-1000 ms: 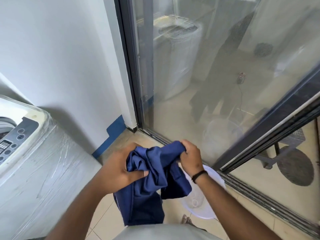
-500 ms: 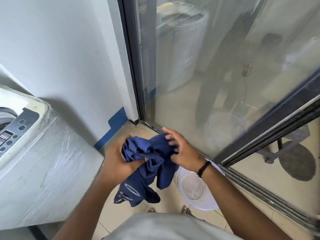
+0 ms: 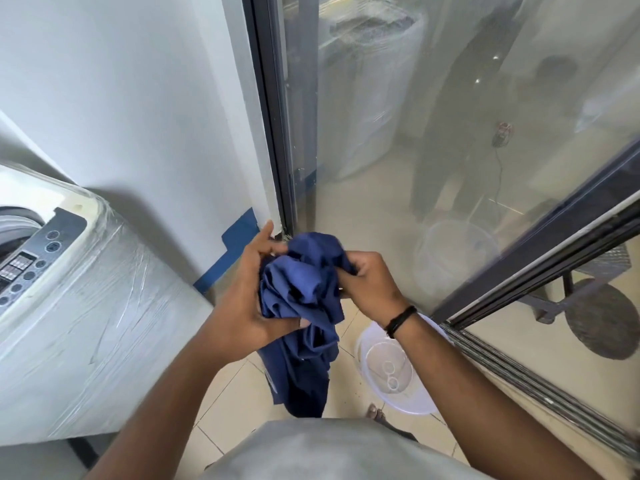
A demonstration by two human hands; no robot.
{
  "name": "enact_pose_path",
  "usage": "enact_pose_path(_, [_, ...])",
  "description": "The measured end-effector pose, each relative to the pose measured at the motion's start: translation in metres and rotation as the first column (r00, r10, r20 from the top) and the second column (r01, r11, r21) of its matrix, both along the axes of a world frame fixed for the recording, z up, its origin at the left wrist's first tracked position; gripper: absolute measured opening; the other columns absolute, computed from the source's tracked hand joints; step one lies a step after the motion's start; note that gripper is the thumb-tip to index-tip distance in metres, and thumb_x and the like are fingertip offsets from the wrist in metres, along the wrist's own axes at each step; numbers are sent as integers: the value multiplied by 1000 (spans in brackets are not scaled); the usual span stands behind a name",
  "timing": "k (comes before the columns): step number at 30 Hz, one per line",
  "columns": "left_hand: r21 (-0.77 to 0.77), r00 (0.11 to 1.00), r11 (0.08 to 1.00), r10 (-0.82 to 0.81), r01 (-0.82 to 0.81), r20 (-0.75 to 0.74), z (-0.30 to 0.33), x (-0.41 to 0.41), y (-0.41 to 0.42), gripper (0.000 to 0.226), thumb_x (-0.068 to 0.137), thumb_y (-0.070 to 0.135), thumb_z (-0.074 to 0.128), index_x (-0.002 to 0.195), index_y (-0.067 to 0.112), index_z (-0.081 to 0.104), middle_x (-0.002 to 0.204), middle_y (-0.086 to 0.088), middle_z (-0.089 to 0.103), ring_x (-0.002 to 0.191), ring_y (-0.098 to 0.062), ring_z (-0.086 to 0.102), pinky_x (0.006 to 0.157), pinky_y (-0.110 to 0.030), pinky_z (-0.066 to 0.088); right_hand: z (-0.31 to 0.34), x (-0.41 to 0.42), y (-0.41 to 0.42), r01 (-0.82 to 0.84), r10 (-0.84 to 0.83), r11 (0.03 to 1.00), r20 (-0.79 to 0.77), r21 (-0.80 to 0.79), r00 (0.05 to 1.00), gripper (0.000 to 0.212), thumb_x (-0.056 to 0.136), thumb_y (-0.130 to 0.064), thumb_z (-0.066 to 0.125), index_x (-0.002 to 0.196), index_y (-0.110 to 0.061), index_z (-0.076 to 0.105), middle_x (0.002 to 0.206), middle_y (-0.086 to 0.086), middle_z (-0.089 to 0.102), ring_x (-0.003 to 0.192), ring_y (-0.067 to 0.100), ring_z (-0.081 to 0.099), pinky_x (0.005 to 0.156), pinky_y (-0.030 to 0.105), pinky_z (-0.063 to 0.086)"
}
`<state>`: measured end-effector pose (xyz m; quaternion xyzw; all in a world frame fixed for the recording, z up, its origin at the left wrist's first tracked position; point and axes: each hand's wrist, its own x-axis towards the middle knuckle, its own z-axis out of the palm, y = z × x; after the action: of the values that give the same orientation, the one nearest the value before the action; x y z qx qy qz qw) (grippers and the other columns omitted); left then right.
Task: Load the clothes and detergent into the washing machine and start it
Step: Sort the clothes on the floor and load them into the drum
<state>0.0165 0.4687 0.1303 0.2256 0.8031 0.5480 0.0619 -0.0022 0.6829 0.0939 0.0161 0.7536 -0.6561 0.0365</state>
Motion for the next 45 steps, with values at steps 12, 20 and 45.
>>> enact_pose_path(12, [184, 974, 957, 225, -223, 8, 16, -9, 15, 54, 57, 44, 85, 106, 37, 66, 99, 15, 73, 93, -7, 71, 82, -25, 58, -17, 20, 9, 137, -79, 923, 170, -360, 982, 58, 66, 4, 54, 117, -23, 55, 100, 10, 65, 81, 23, 64, 66, 29, 54])
enact_pose_path(20, [485, 999, 875, 29, -8, -36, 67, 4, -13, 36, 64, 49, 90, 95, 36, 77, 94, 15, 76, 90, -5, 72, 75, -24, 58, -156, 42, 15, -204, 39, 882, 365, 425, 930, 90, 59, -50, 71, 141, -30, 40, 135, 5, 49, 121, 22, 51, 96, 40, 50])
enact_pose_path(45, [-55, 1000, 998, -27, 27, -10, 4, 4, -32, 25, 73, 18, 62, 95, 28, 67, 78, -7, 66, 71, -15, 58, 64, -25, 49, 28, -7, 7, -296, 296, 955, 89, -15, 951, 73, 71, 16, 50, 135, -17, 55, 111, 11, 65, 94, 22, 64, 83, 32, 55])
